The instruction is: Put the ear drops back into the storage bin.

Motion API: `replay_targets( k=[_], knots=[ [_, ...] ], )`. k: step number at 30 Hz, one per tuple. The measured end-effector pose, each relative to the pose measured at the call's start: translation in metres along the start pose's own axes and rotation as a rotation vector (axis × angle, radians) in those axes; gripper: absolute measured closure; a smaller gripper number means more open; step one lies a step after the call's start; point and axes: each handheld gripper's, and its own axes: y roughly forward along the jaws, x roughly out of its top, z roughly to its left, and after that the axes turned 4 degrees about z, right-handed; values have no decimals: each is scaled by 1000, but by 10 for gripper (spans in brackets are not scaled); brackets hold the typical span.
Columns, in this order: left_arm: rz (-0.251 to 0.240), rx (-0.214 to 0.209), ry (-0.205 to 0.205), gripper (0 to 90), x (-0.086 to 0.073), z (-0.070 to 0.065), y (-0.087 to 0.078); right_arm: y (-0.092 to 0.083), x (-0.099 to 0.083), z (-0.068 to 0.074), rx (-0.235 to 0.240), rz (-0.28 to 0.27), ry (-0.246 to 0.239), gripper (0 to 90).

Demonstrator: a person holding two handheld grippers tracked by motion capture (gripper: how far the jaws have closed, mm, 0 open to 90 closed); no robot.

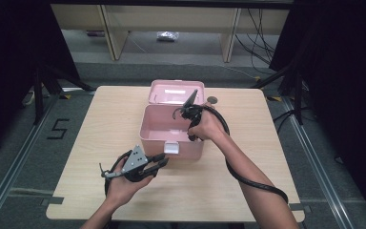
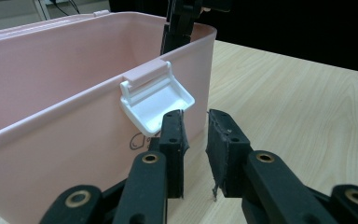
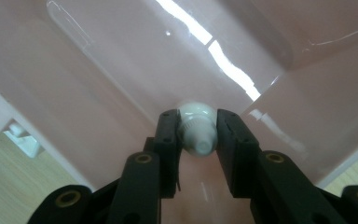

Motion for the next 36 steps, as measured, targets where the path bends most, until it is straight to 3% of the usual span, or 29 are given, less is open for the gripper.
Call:
replay_targets(
  k=[1, 2, 5, 8, 11, 13, 19, 25, 27, 34, 35, 36],
  knots=[
    [2, 1, 2, 751, 0, 0, 0, 0, 1, 1, 5, 7, 6, 713],
    [3, 1, 2, 750, 0, 0, 0, 1, 1, -2, -19, -9, -44, 713],
    [1, 0, -2, 750, 0, 0, 0, 1, 1, 1, -5, 11, -1, 713],
    [2, 0, 0, 749, 0, 0, 0, 3, 1, 2, -2, 13, -2, 713],
    [2, 1, 0, 749, 0, 0, 0, 5, 1, -1, -8, 6, -42, 713],
    [2, 2, -3, 749, 0, 0, -1, 5, 1, 1, -3, 11, -12, 713],
    [3, 0, -1, 749, 0, 0, 0, 4, 1, 2, -7, 14, 12, 713],
    [5, 0, 0, 748, -1, 0, 0, 9, 0, -1, -5, 7, -18, 713],
    [5, 0, 0, 748, -1, 0, 0, 8, 0, 1, -1, 14, 1, 713],
    [5, 1, 0, 748, -1, 0, -1, 9, 1, 1, -6, 14, -8, 713],
    [6, 2, -1, 747, -1, 0, -1, 9, 1, -2, -28, 0, -52, 713],
    [5, 2, -3, 748, -1, 0, -1, 9, 1, -2, -28, 1, -52, 713]
  ],
)
